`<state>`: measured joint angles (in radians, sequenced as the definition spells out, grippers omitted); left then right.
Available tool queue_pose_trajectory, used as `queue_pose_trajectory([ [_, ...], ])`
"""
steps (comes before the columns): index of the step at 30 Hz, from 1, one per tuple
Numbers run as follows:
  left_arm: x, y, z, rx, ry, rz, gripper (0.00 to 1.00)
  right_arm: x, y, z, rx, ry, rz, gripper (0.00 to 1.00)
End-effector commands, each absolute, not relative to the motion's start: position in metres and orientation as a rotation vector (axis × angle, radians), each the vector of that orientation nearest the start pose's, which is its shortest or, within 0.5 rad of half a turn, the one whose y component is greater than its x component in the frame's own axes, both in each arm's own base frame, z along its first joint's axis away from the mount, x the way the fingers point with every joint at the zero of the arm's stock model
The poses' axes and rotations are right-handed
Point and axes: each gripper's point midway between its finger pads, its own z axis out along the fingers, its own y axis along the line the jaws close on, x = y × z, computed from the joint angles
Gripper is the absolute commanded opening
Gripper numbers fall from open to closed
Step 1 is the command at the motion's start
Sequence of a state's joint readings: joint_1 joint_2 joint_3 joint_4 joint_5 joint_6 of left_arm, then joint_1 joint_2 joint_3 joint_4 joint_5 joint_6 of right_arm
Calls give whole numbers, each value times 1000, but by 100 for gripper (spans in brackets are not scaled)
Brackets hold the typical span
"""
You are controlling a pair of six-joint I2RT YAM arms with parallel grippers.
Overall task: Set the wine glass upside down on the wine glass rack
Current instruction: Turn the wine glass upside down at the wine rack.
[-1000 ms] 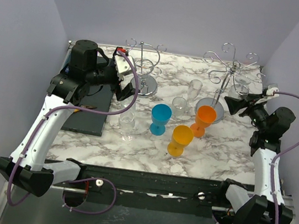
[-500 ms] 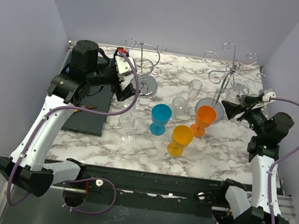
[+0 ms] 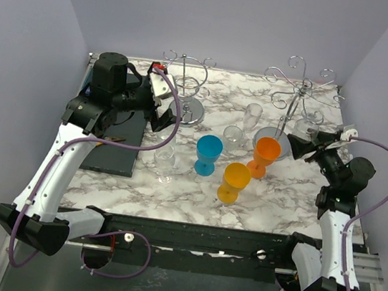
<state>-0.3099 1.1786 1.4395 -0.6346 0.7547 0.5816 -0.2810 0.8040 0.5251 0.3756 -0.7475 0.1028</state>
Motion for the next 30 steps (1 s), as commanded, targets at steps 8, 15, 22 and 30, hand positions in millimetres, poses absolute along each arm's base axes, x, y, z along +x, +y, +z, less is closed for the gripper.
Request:
queue_pose_trajectory([
  [8, 280, -201, 357, 1241, 1444, -556, 97, 314, 25, 293, -213, 1363, 359, 0],
  [15, 281, -201, 355, 1242, 1448, -553, 97, 311, 21, 289, -144, 1351, 369, 0],
  [22, 281, -201, 354, 1242, 1453, -548, 97, 314, 9, 278, -55, 1371, 342, 0],
  [30, 280, -202, 354, 1240, 1454, -555, 97, 323, 7, 263, -16, 1453, 370, 34],
])
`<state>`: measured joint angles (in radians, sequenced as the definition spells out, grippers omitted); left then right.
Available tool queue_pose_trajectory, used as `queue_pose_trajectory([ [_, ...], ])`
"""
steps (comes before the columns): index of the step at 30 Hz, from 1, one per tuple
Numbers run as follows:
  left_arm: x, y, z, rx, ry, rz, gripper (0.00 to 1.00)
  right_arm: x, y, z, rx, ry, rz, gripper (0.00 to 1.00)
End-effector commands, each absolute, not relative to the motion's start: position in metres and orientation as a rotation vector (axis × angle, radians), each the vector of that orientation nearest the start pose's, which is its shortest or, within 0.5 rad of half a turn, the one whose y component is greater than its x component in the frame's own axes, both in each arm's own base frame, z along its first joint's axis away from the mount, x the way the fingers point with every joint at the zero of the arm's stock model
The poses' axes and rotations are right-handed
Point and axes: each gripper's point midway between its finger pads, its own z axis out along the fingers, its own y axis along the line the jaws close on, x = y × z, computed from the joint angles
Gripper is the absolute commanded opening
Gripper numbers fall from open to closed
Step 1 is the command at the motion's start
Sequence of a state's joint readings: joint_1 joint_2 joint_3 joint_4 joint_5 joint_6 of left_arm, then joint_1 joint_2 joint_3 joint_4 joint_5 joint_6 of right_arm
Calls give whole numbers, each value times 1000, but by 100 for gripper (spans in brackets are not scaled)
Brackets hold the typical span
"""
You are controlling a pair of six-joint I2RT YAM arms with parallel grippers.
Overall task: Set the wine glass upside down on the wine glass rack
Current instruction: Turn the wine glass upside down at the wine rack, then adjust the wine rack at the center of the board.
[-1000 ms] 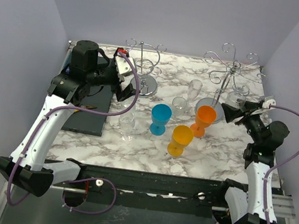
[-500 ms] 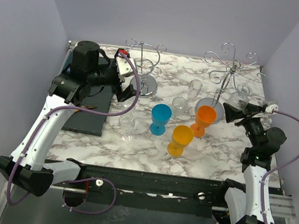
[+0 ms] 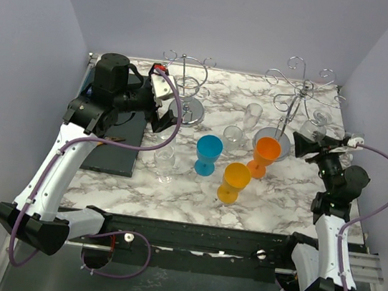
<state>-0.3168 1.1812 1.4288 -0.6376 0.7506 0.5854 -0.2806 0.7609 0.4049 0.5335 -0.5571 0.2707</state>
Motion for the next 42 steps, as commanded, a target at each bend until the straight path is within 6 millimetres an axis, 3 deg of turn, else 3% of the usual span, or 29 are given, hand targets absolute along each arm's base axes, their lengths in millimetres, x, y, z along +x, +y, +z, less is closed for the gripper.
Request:
queue_pose_trajectory([
  [1, 280, -202, 354, 1240, 1454, -555, 97, 323, 7, 262, -14, 1459, 374, 42],
  [4, 280, -202, 355, 1238, 1453, -557, 97, 322, 10, 263, -30, 1471, 381, 63],
  [10, 280, -205, 356, 1235, 1456, -575, 97, 317, 10, 270, -45, 1497, 364, 87],
  [12, 281, -205, 356, 1233, 1459, -578, 98, 312, 11, 274, -47, 1502, 353, 99],
  [19, 288, -211, 353, 1188, 1513, -617, 98, 293, 17, 292, -51, 1525, 356, 100],
  [25, 310, -222, 356, 1101, 1606, -698, 99, 255, 32, 334, -116, 1521, 354, 100],
  [29, 328, -233, 374, 1048, 1625, -761, 99, 240, 47, 366, -154, 1539, 421, 100],
  [32, 335, -246, 388, 1047, 1618, -813, 98, 246, 45, 391, -98, 1536, 451, 100],
  [36, 338, -269, 397, 1118, 1585, -795, 97, 269, 34, 424, -18, 1564, 466, 100],
  [42, 328, -315, 396, 1324, 1467, -695, 96, 336, 1, 435, 155, 1663, 451, 99],
])
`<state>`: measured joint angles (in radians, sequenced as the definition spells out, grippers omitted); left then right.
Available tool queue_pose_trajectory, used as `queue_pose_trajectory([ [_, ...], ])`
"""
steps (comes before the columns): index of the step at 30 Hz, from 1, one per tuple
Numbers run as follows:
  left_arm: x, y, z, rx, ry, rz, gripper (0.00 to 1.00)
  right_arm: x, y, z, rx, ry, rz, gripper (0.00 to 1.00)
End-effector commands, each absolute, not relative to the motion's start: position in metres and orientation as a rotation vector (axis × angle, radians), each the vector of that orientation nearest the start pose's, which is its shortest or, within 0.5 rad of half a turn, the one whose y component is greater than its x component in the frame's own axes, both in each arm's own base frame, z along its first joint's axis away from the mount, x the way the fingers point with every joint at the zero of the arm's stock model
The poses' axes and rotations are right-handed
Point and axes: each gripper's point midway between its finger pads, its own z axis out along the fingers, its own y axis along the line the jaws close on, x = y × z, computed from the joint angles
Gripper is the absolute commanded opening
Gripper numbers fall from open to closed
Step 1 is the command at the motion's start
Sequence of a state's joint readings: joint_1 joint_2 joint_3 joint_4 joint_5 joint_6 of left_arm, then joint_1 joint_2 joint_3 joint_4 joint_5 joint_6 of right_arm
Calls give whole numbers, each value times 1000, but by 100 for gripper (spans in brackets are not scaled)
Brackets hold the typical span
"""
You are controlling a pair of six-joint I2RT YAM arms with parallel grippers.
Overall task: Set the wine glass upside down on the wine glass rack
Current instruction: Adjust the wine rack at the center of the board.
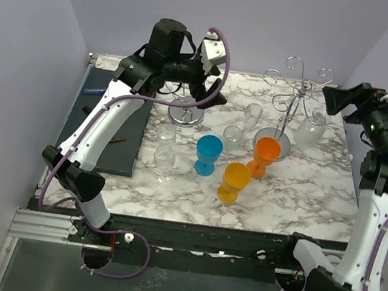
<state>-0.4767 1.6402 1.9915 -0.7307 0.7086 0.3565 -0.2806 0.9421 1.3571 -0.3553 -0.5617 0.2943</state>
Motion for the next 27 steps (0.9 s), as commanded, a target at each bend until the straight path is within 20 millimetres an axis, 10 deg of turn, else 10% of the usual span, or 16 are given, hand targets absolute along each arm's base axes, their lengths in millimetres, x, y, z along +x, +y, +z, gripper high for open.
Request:
queue_pose_trajectory([
  [1, 324, -323, 394, 1362, 1438, -676, 96, 345, -4, 435, 179, 1670, 446, 98],
  [14, 302, -407, 387, 1652, 956, -377, 82, 438, -48, 417, 266, 1730, 355, 73],
  [27, 311, -461, 397, 1606, 798, -265, 55, 469, -60, 388, 257, 1753, 331, 70],
])
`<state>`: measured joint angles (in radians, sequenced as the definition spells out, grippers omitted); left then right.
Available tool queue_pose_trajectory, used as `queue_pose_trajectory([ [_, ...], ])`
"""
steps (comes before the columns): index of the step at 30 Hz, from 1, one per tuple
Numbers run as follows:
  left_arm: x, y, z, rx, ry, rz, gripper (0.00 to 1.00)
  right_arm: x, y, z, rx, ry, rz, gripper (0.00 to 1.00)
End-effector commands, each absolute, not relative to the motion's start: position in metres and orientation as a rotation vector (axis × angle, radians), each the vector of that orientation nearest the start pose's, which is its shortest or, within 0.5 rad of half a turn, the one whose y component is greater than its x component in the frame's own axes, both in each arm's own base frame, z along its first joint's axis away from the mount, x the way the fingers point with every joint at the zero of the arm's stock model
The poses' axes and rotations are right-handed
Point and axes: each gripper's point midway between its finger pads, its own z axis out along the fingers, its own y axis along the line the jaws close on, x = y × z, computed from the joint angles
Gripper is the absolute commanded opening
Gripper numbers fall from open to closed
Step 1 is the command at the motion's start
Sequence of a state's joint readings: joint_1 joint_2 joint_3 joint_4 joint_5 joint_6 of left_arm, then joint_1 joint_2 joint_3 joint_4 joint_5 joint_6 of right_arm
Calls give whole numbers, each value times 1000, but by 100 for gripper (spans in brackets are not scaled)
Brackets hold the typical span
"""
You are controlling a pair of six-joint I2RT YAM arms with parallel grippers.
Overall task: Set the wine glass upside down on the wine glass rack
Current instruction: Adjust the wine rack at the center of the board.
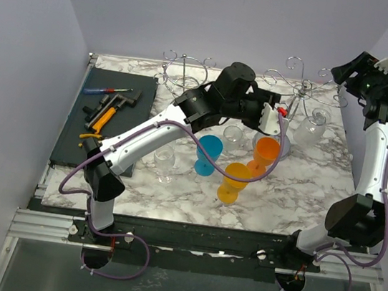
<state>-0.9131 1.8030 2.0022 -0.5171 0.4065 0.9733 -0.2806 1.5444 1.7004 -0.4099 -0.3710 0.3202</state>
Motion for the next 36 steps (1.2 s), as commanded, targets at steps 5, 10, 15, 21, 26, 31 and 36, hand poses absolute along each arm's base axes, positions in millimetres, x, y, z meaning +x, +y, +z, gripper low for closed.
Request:
queue_pose_trajectory([
  [5, 309, -468, 380, 1651, 787, -252, 50, 477, -54, 388, 247, 1737, 384, 68],
  [10, 301, -471, 373, 1684, 756, -242, 44, 488, -48, 379, 255, 1746, 463, 64],
  [15, 298, -476, 368, 1712, 713, -211, 39, 498, -44, 369, 254, 1762, 509, 58],
  [21, 306, -480, 367, 1711, 677, -147, 39, 506, -37, 369, 249, 1765, 586, 57],
  [26, 315, -479, 361, 1714, 649, -72, 39, 507, -32, 364, 245, 1773, 629, 54],
  [31, 325, -481, 356, 1707, 645, -13, 36, 504, -26, 358, 241, 1783, 674, 42],
  [36, 334, -484, 355, 1693, 662, 18, 22, 498, -25, 361, 234, 1773, 664, 30],
])
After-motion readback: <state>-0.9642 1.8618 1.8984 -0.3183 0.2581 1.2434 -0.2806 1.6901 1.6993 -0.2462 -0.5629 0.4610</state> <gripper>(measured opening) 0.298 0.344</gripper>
